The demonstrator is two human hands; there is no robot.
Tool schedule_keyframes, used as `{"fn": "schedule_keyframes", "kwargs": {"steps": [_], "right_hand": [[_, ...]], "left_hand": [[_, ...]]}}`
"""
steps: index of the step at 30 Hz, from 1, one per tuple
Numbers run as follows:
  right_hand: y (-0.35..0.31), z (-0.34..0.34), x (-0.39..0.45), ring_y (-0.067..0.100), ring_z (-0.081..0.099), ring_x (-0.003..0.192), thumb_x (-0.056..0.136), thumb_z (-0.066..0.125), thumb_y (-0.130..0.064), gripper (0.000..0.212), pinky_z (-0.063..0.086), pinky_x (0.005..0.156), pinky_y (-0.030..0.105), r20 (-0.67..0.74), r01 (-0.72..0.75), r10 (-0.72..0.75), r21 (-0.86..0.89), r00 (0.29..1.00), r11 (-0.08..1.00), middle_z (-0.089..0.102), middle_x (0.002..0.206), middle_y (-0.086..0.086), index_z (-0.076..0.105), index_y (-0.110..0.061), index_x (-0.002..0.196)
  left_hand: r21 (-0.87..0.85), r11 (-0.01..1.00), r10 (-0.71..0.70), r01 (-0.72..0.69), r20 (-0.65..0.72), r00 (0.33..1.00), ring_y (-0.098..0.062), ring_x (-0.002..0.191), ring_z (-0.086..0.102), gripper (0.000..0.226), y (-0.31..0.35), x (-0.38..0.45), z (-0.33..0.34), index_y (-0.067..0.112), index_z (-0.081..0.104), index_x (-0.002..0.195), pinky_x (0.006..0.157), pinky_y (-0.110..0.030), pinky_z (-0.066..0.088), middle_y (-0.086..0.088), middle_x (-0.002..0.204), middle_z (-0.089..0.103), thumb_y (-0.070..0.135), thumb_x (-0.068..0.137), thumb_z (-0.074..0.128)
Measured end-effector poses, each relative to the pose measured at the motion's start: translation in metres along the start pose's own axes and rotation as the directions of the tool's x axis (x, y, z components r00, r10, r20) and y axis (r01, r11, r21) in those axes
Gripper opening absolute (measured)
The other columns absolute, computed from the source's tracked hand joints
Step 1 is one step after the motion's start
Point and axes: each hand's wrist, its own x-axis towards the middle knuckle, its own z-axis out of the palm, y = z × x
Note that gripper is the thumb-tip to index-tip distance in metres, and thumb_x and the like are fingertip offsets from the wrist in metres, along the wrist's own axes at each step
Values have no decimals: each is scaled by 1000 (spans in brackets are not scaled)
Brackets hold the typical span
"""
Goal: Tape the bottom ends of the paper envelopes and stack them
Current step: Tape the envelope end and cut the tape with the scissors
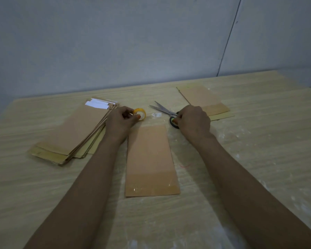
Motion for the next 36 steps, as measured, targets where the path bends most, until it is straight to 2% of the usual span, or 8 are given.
{"fn": "schedule_keyframes", "kwargs": {"steps": [4,8,11,13,21,26,30,36], "right_hand": [[-2,0,-5,31,58,89,92,63,-30,24,38,63,30,-38,26,-27,-14,999,1000,67,94,12,73,-10,99],[-19,-1,-27,33,56,100,89,59,-21,23,46,76,38,-205,217,-189,125,960,968,69,100,11,74,-10,103],[-40,8,-50,33,59,100,87,58,-21,29,50,83,40,-100,420,-408,191,908,888,71,102,10,74,-9,109],[-47,19,-55,35,60,93,82,54,-22,34,54,80,44,-71,495,-491,197,868,846,72,95,12,74,-6,104],[-44,26,-47,34,58,91,82,47,-29,43,47,86,44,1,440,-446,160,895,884,70,94,11,74,-8,108],[-43,25,-49,33,54,90,83,49,-28,41,44,83,41,13,419,-430,200,903,886,69,94,12,73,-8,110],[-44,26,-49,33,53,91,85,56,-22,34,44,82,40,2,427,-439,225,899,876,68,95,12,73,-8,112],[-43,25,-50,33,53,90,86,55,-22,35,40,82,39,-2,423,-434,230,901,877,68,94,13,73,-7,110]], "left_hand": [[-15,1000,4,-4,16,1000,0,55,47,15,3,-4,-5,3,72,92,54,-10,35,-1,70,58,13,82,79],[-12,1000,-5,5,9,1000,0,58,49,13,4,-5,-10,4,73,91,55,-7,37,-5,74,61,12,83,78],[-8,1000,-12,12,1,1000,-5,62,51,15,5,-6,-11,5,74,92,56,-6,38,-7,77,64,14,82,79],[4,1000,-7,7,-1,1000,-1,61,51,16,7,-7,-12,5,74,94,57,-5,38,-7,78,65,15,82,80],[6,1000,-2,2,-12,1000,1,61,51,20,9,-9,-13,3,75,97,58,-4,38,-3,75,62,15,81,80],[4,1000,-14,14,-2,1000,9,54,53,20,8,-9,-13,2,74,97,57,-4,38,2,70,60,13,82,80],[7,1000,-24,24,-3,1000,2,57,52,22,8,-10,-13,2,74,100,58,-3,39,2,72,60,14,82,80],[4,1000,-16,16,-5,1000,10,55,53,21,9,-11,-13,2,74,99,58,-3,39,5,70,58,13,81,80]]}}
